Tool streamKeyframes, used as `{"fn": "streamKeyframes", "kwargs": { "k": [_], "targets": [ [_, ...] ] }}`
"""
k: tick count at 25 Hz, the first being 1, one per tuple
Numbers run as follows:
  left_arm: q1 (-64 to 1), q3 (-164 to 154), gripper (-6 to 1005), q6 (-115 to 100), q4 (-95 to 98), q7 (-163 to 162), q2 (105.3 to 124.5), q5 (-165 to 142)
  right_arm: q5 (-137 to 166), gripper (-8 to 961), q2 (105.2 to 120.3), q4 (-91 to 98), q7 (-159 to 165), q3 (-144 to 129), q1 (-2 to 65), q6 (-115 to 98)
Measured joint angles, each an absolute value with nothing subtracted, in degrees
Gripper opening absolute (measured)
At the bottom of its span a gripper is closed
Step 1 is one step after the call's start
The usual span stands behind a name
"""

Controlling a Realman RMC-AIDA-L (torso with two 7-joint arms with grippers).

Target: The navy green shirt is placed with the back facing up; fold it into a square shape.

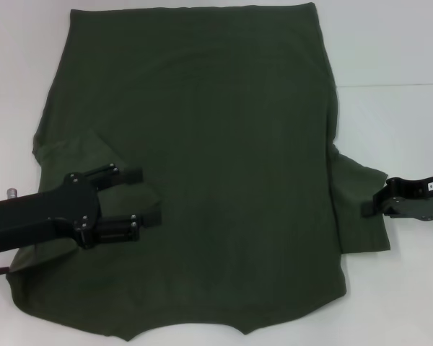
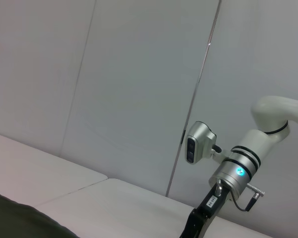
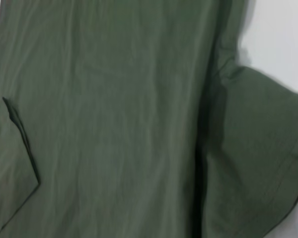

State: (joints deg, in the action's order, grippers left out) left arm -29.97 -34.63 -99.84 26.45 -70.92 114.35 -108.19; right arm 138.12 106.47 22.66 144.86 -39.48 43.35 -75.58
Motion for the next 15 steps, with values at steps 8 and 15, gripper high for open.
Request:
{"fn": "streamKeyframes", "kwargs": {
  "k": [8,15],
  "targets": [
    [-30.0,-34.6,920,-99.8,26.5,-71.1,114.34,-108.2,138.4,31,103.02,24.9,144.3,-39.9,44.6,-80.6],
    [-30.1,-34.5,919,-99.9,26.5,-71.6,114.09,-108.2,140.4,43,102.13,31.8,144.2,-39.9,46.1,-85.0]
  ]
}}
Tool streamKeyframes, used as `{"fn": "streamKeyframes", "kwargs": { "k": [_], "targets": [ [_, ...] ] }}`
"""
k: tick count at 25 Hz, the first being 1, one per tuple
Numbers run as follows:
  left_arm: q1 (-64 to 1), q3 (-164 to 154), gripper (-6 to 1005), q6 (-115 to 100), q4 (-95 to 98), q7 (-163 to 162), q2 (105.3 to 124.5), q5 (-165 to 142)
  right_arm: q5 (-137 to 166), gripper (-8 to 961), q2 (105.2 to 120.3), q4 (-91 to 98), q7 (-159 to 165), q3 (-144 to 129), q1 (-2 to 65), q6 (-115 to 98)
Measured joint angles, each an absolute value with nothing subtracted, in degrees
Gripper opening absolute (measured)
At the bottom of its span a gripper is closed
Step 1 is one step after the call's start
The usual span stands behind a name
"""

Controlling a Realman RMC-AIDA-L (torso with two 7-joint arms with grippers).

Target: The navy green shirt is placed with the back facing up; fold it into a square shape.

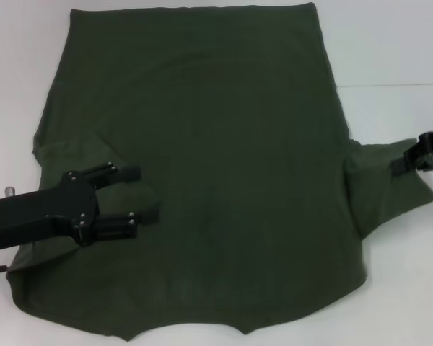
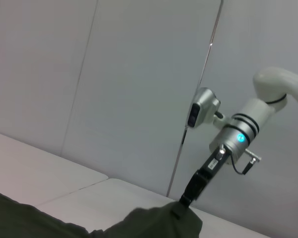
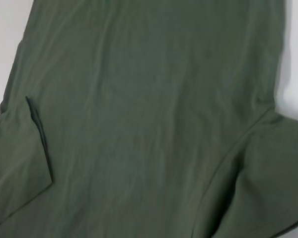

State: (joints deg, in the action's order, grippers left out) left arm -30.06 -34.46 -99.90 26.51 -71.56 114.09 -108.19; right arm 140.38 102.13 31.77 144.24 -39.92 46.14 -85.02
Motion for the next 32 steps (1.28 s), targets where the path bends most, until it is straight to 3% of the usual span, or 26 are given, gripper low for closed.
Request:
{"fn": "streamKeyframes", "kwargs": {
  "k": [17,32],
  "targets": [
    [-29.7,-34.1,919,-99.9,26.9,-73.0,113.89,-108.0,145.0,72,102.54,37.2,142.4,-38.6,49.4,-85.7],
    [-29.7,-34.0,919,-100.4,27.1,-73.6,113.84,-107.8,145.7,97,106.17,35.6,144.4,-42.1,58.4,-82.5]
  ]
}}
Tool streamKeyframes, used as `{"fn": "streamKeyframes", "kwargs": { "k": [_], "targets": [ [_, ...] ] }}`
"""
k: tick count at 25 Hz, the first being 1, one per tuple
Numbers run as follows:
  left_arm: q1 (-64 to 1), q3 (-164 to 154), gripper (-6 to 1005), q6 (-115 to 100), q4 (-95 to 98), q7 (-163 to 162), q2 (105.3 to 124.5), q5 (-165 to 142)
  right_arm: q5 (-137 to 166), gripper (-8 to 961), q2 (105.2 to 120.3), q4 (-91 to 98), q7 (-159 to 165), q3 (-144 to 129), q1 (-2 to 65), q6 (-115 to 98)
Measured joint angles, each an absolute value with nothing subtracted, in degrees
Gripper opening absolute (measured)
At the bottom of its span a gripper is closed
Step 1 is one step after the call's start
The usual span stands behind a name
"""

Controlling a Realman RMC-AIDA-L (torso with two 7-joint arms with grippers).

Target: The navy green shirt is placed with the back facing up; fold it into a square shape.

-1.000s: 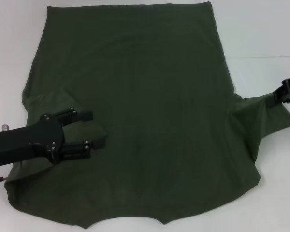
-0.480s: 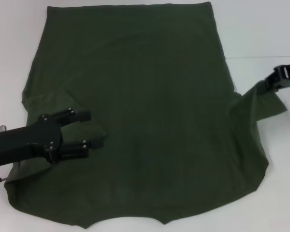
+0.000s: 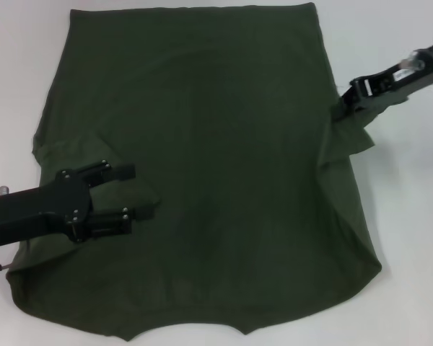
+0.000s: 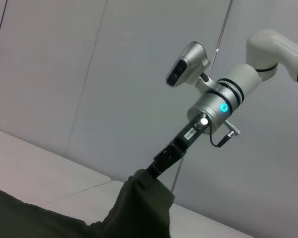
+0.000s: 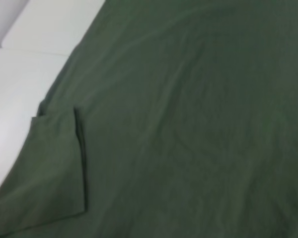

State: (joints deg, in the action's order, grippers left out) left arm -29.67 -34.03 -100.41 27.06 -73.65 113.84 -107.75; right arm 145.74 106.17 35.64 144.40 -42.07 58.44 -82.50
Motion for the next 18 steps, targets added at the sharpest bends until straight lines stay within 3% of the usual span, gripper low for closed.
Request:
{"fn": "streamKeyframes", "kwargs": {
  "k": [12,18],
  "targets": [
    [-29.6,-33.9,919,-100.5,27.7,-73.7,113.78,-107.7,147.1,117,108.83,27.8,146.0,-45.2,64.0,-75.2],
    [-30.0,-33.9,920,-100.5,27.8,-73.7,113.75,-107.7,147.4,321,110.54,26.5,145.9,-47.9,66.3,-73.3]
  ]
}}
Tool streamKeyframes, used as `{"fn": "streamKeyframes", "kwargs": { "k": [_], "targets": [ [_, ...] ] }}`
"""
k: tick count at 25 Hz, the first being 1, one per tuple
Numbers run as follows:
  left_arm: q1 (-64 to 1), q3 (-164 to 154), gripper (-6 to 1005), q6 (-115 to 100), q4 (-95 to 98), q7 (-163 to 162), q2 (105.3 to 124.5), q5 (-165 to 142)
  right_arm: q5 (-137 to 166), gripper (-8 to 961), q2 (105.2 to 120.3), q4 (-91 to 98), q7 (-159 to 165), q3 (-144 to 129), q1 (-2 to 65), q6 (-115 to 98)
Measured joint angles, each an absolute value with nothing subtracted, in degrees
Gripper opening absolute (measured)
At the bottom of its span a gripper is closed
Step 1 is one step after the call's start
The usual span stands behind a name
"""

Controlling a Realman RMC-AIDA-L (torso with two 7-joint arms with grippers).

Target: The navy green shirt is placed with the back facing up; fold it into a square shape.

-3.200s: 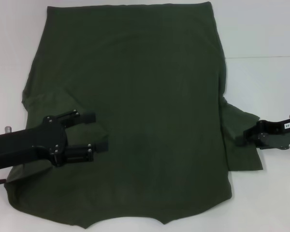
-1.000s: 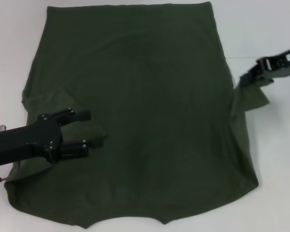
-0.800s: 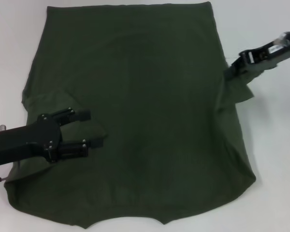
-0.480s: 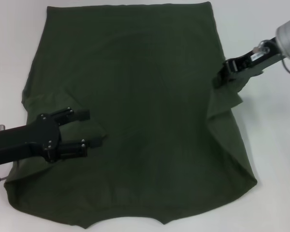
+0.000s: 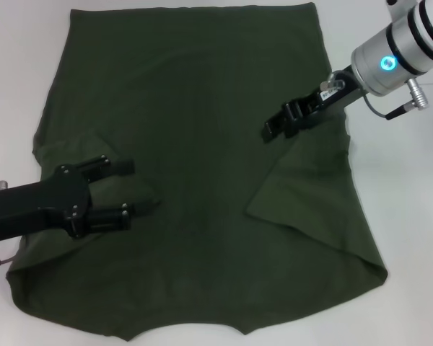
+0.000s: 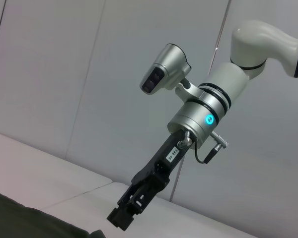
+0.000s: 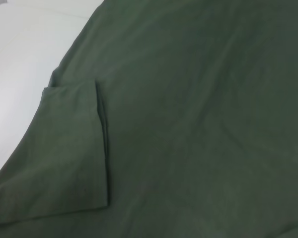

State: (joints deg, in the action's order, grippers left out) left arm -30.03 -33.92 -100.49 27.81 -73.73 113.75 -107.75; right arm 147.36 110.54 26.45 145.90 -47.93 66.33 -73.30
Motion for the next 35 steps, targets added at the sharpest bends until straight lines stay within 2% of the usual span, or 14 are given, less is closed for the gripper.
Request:
{"fn": "streamKeyframes", "kwargs": {
  "k": [2,8,9,10,14,18,23,31,35],
  "targets": [
    [-30.1,-33.9,920,-100.5,27.8,-73.8,113.74,-107.8,147.2,568,110.47,26.7,145.8,-47.8,66.1,-73.2],
    [-30.0,-33.6,920,-100.7,28.2,-76.3,113.39,-107.8,141.7,693,109.18,29.6,142.4,-46.7,61.4,-71.4],
    [-30.0,-33.2,920,-100.7,28.4,-78.1,113.09,-107.8,137.5,714,108.42,30.6,140.1,-46.3,59.4,-71.4],
    [-30.0,-32.9,920,-100.9,28.5,-80.1,112.75,-107.8,137.5,735,108.42,30.6,140.1,-46.3,59.4,-71.4],
    [-30.5,-32.4,920,-102.9,28.5,-88.9,110.86,-107.8,128.0,818,106.56,31.1,134.4,-44.8,55.4,-74.4],
    [-30.3,-31.3,920,-105.3,28.5,-98.0,109.25,-108.0,121.7,899,105.38,31.0,128.9,-43.7,51.7,-78.4],
    [-28.0,-30.4,920,-104.9,29.4,-111.0,106.57,-109.7,120.5,900,104.89,31.0,126.7,-43.9,49.2,-83.3],
    [-26.4,-23.4,920,-103.8,33.0,-128.5,102.71,-124.3,125.5,899,104.36,30.6,126.3,-44.4,49.4,-86.9],
    [-27.1,-22.2,920,-103.8,33.0,-133.5,102.07,-129.5,125.9,899,104.28,30.8,126.3,-45.8,49.8,-88.5]
  ]
}}
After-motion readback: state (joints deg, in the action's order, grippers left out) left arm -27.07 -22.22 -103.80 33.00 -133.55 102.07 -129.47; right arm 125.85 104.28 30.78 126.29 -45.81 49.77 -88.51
